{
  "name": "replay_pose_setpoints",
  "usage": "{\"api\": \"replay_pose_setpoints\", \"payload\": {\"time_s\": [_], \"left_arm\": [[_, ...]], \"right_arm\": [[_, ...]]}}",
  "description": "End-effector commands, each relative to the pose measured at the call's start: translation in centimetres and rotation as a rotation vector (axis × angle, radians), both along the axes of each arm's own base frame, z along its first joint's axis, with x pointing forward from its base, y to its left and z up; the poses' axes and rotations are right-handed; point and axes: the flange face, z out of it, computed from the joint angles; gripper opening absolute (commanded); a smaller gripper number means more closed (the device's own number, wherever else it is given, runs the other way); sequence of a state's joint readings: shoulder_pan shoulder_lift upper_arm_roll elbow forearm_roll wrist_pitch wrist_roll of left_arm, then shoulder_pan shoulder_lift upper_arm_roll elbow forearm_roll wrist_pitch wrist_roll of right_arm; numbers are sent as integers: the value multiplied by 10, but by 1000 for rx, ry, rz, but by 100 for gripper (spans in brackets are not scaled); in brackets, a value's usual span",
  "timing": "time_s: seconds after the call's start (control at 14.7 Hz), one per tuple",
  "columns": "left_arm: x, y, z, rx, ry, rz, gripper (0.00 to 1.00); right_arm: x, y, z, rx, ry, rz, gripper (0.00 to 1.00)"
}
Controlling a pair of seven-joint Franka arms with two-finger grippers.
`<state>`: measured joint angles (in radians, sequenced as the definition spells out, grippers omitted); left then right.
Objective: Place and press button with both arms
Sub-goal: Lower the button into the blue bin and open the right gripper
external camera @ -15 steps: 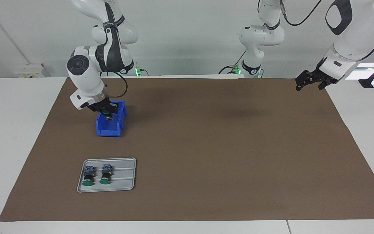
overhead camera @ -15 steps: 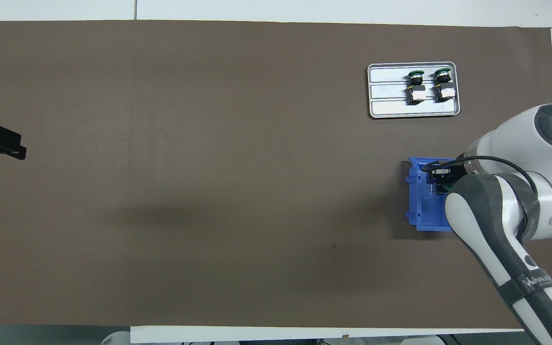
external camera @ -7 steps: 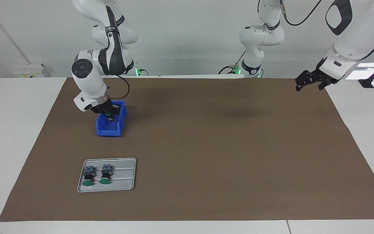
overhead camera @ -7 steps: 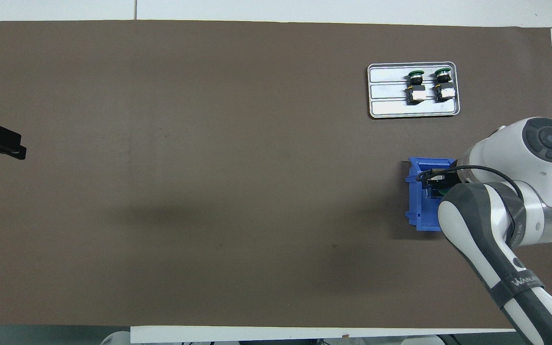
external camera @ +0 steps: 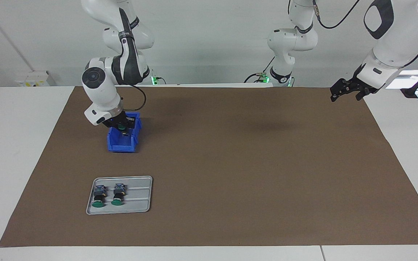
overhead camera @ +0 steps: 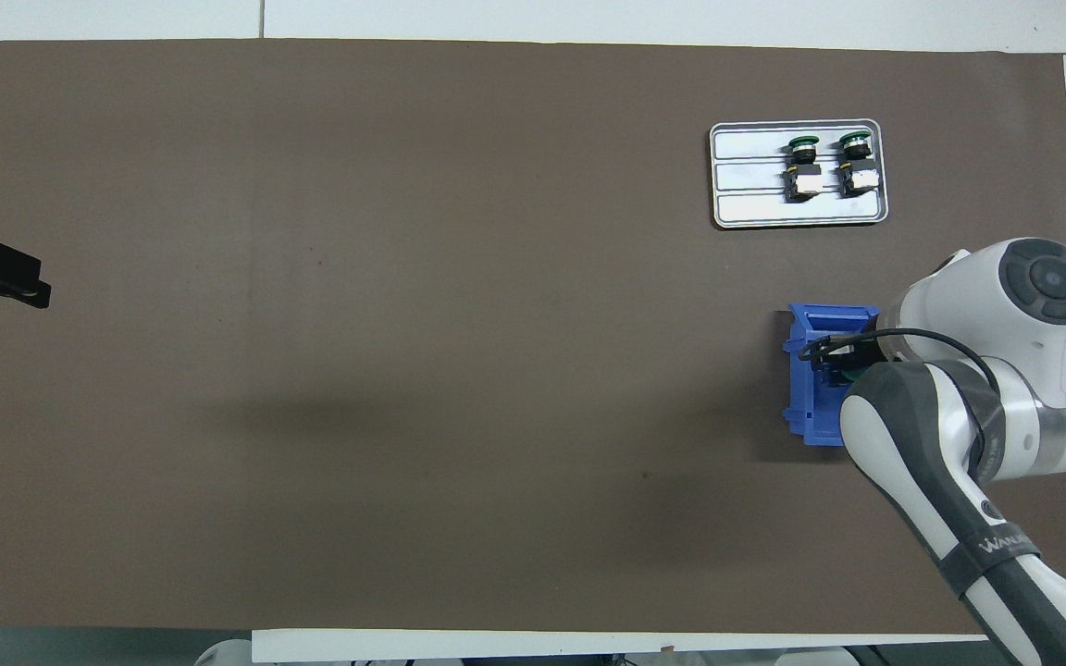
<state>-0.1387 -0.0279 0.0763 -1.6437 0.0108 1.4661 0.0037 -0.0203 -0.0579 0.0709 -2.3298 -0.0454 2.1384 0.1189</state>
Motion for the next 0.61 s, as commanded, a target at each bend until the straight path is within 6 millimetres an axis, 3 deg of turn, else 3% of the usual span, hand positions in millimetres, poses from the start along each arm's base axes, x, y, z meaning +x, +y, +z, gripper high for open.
{"api": "replay_pose_setpoints", "payload": {"time_s": [0.0, 0.07, 0.2, 0.41, 0.55], "left_arm": [[-5, 3, 3, -1, -11, -9, 100], [-5, 3, 3, -1, -11, -9, 100], [-5, 3, 3, -1, -11, -9, 100], [-5, 3, 4, -1, -13, -9, 100], [-5, 3, 3, -1, -11, -9, 100]], "right_arm": [[-3, -4, 0, -11, -15, 31, 44], [-2, -4, 1, -11, -16, 31, 60], [-1, -3, 2, -11, -19, 32, 72], [2, -4, 5, -11, -21, 30, 88], [5, -3, 10, -11, -25, 33, 91]]}}
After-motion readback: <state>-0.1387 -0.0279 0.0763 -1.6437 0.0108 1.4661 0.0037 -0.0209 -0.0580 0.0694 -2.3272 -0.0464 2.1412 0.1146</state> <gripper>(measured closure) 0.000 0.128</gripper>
